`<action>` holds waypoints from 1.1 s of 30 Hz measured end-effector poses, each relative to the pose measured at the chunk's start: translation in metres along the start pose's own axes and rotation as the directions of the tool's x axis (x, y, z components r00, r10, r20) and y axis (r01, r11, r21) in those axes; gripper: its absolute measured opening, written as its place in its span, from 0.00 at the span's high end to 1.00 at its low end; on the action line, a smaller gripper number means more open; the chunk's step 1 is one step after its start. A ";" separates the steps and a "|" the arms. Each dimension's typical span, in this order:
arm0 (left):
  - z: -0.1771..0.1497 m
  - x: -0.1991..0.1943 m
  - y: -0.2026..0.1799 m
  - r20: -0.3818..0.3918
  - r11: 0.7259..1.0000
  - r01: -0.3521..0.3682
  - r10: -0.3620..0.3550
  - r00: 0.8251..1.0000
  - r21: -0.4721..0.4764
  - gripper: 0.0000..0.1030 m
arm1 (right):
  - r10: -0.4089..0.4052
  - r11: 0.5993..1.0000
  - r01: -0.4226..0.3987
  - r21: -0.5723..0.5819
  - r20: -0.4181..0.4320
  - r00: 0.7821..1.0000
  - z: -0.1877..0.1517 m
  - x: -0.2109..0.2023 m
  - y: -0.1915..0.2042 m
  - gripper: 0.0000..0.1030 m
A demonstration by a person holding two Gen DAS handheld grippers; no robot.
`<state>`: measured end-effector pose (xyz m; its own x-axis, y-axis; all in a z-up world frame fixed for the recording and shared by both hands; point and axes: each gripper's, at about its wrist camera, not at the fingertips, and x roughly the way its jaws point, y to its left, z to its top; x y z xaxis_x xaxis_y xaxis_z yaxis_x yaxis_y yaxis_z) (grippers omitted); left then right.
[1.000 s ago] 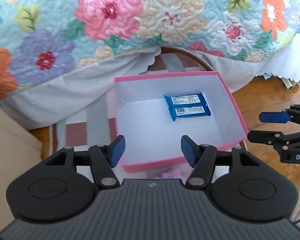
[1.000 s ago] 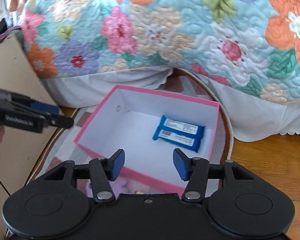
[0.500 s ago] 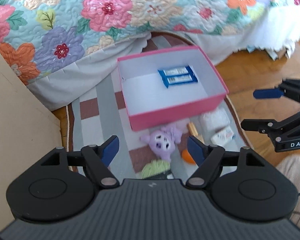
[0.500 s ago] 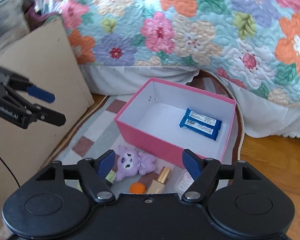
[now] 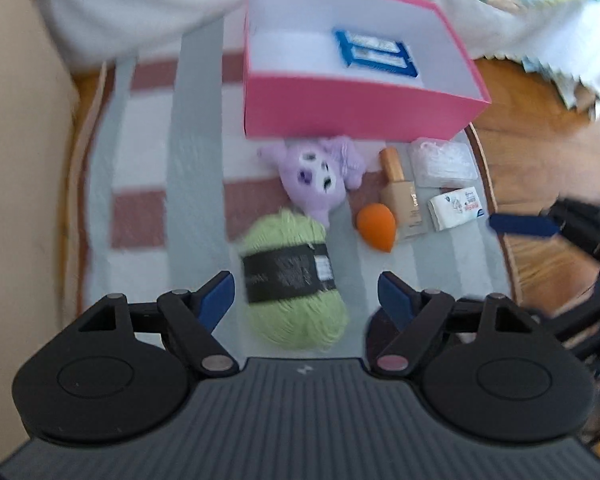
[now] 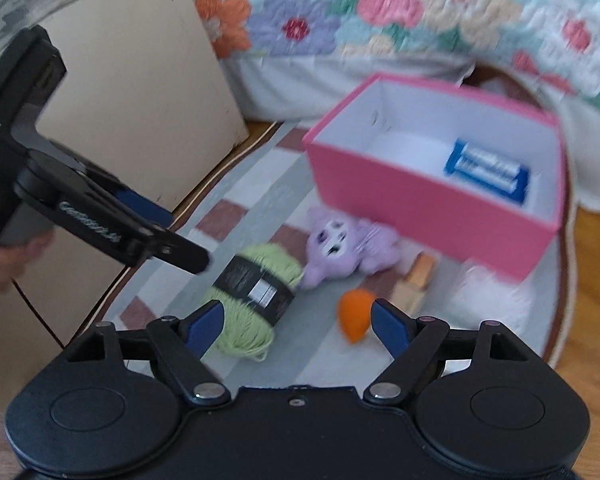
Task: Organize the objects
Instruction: 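Move the left tool back and close it on the green yarn ball, then carry the green yarn ball with the left tool into the pink box and release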
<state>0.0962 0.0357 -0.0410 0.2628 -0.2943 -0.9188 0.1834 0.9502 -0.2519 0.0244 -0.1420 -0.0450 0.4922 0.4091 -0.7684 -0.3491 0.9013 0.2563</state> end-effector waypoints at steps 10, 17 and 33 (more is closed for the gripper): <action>-0.014 0.040 0.030 0.028 0.987 0.056 -0.052 0.998 -0.151 0.24 | 0.123 0.988 -0.132 -0.073 -0.122 0.985 -0.008 0.058 0.029 0.18; -0.021 0.066 0.047 -0.010 0.960 0.150 -0.156 0.988 -0.238 0.24 | 0.129 0.991 -0.130 0.005 -0.156 0.979 -0.020 0.097 0.032 0.18; -0.041 0.055 0.050 0.067 0.941 0.194 -0.182 0.981 -0.279 0.48 | 0.113 0.991 -0.116 -0.073 -0.039 0.993 -0.035 0.089 0.038 0.52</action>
<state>0.0814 0.0716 -0.1161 0.2882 -0.4688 -0.8350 -0.0405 0.8652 -0.4997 0.0274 -0.0756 -0.1241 0.4183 0.5025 -0.7566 -0.4607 0.8353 0.3001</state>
